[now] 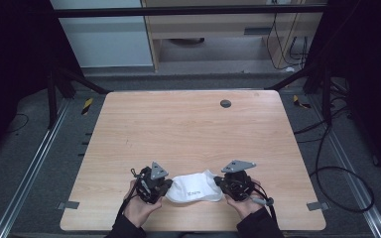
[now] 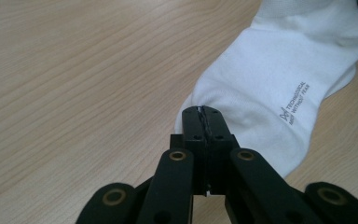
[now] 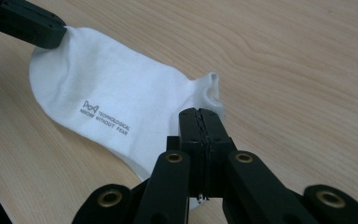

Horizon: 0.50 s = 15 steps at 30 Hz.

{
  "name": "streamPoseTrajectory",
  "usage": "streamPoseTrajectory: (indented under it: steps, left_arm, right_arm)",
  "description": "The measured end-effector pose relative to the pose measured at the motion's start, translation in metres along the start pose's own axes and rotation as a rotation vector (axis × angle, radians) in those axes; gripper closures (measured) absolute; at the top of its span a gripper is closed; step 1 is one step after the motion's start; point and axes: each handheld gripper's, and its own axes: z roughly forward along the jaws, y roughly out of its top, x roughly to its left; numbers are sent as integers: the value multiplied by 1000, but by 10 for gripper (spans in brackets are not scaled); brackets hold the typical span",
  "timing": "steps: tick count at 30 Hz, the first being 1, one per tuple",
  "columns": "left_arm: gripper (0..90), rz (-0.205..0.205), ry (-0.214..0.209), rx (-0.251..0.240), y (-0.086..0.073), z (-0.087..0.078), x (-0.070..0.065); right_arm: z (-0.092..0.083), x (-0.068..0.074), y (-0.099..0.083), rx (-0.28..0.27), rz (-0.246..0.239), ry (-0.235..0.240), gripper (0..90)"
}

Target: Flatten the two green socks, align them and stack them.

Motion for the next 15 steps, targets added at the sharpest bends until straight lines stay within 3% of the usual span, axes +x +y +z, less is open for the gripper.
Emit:
streamPoseTrajectory:
  steps: [15]
  left_arm:
    - [890,-8,10,47,-5,14,6]
  right_arm:
    - [10,-2,-8,34,4,7,894]
